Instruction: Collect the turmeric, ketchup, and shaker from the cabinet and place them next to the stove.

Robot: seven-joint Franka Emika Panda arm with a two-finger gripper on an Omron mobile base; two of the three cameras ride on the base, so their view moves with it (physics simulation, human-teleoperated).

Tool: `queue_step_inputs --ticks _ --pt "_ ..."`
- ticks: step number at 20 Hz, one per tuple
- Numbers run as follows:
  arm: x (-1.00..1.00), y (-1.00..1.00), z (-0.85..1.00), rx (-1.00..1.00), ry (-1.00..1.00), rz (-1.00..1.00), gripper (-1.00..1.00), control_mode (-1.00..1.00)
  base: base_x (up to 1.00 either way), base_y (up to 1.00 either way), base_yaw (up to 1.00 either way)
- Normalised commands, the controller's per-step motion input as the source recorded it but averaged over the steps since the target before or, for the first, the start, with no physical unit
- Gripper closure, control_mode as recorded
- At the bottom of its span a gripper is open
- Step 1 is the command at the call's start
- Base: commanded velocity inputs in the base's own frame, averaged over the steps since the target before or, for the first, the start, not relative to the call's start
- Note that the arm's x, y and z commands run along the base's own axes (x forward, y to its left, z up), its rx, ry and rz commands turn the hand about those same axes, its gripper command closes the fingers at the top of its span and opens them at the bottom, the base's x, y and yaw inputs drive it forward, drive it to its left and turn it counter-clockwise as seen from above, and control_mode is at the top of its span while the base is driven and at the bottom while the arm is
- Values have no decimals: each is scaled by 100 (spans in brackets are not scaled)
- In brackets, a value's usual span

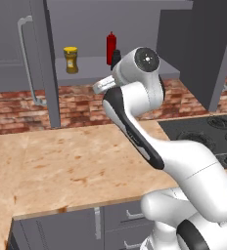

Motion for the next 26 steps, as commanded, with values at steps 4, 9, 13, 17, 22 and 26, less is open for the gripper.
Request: queue_step_inputs --ticks 4,9,13,17,22,26 --pt "12 0 22 0 0 0 -100 -100 0 0 0" --pt "20 0 21 5 -1 0 -100 -100 0 0 0" --pt "13 -2 3 16 -9 0 -100 -100 0 0 0" --pt "9 -8 0 14 -8 -4 -100 -100 0 0 0" --pt "0 -23 3 10 -13 -3 -100 -100 0 0 0" --pt "0 -33 15 7 -6 -1 -100 -100 0 0 0"
